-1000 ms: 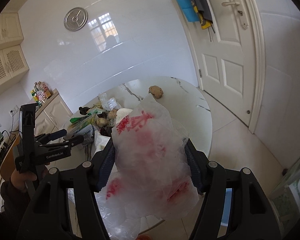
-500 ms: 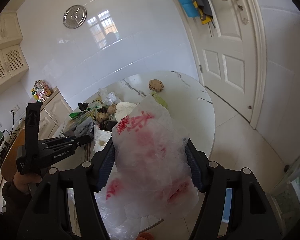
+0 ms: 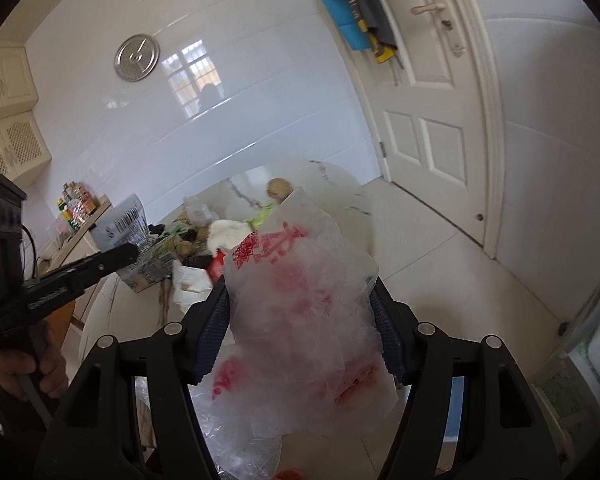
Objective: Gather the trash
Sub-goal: 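Carry the plastic bag to the blue bucket while the left gripper grasps a small wrapper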
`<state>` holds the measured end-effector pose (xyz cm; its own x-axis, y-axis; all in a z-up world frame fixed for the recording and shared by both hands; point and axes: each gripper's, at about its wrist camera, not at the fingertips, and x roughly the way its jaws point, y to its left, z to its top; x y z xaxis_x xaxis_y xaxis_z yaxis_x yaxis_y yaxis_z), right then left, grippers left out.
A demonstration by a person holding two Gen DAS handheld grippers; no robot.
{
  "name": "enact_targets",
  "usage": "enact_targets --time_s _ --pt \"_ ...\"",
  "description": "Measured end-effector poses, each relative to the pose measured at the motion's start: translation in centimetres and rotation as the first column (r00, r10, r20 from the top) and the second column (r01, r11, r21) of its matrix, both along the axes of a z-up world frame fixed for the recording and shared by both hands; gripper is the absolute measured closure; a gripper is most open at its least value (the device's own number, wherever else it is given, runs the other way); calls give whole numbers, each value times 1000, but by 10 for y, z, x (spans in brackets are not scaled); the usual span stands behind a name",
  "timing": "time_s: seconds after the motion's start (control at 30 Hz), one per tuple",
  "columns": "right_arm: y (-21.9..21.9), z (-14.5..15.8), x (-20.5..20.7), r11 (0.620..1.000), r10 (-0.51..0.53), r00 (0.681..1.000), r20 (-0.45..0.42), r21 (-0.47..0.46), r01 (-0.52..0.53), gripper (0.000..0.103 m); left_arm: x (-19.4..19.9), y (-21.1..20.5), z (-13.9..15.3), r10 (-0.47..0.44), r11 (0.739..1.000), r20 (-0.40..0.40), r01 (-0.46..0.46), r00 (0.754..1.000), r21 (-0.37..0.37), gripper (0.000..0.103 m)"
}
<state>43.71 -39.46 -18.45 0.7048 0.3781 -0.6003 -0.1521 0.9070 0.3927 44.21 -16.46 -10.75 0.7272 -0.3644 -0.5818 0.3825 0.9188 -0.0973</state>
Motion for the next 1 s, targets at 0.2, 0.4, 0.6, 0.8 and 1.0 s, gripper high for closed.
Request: enact_targets --time_s 0.2,0.4,0.6,0.8,1.0 --pt "-66 -10 -28 990 -137 990 -41 -49 135 40 -5 -109 -21 -188 982 -58 190 980 18 99" --pt "-127 -50 -42 959 -267 955 -131 -134 250 40 23 -204 -86 -292 944 -215 317 932 91 99" --pt "-163 -101 -27 944 -319 921 -224 -160 288 40 73 -257 -149 -292 916 -332 362 897 172 95" --pt "-178 -142 -9 949 -309 905 -292 -156 274 40 119 -277 -178 -213 920 -349 308 913 243 66" --pt "-177 -157 11 954 -294 914 -280 -136 266 34 119 -270 -167 -129 929 -270 212 954 304 30"
